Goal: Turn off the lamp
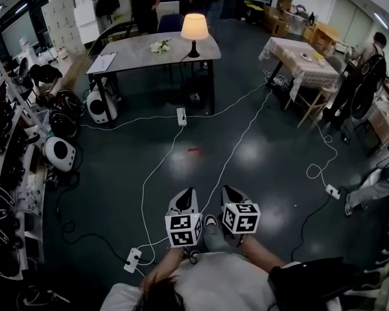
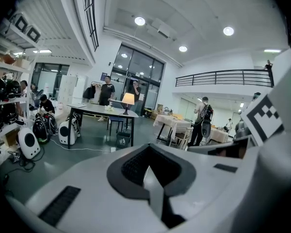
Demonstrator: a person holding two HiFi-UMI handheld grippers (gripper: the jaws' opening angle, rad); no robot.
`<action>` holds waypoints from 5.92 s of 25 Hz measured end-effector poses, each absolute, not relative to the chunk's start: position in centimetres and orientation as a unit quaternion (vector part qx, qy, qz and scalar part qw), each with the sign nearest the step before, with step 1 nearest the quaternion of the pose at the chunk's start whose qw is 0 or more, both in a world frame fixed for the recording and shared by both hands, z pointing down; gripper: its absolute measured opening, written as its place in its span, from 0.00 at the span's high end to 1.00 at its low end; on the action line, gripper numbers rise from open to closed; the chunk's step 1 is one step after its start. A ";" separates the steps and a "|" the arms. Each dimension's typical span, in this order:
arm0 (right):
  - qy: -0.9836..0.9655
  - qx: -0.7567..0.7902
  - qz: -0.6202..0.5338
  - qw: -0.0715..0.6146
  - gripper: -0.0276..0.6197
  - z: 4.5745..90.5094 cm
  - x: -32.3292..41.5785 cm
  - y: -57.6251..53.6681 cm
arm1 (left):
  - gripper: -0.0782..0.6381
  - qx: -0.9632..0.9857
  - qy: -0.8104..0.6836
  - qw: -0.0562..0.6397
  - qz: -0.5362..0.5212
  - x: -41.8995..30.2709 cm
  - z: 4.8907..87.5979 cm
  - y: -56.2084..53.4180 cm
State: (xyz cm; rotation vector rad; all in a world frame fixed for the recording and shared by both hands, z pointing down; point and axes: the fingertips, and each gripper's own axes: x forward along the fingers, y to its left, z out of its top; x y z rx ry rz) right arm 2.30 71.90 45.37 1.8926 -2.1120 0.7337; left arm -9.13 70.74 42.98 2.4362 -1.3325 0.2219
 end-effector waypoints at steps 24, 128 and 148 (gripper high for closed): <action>-0.730 0.618 0.273 0.105 0.96 46.7 10.9 53.6 | 0.88 0.845 -0.497 0.171 0.098 -0.5 43.7 52.9; -0.753 0.535 0.353 0.148 0.96 52.0 14.9 -14.1 | 0.88 0.748 -0.609 0.238 0.115 -0.1 48.7 -12.5; -0.772 0.489 0.355 0.200 0.96 58.0 10.4 -20.6 | 0.88 0.727 -0.606 0.290 0.140 -1.4 55.7 -16.9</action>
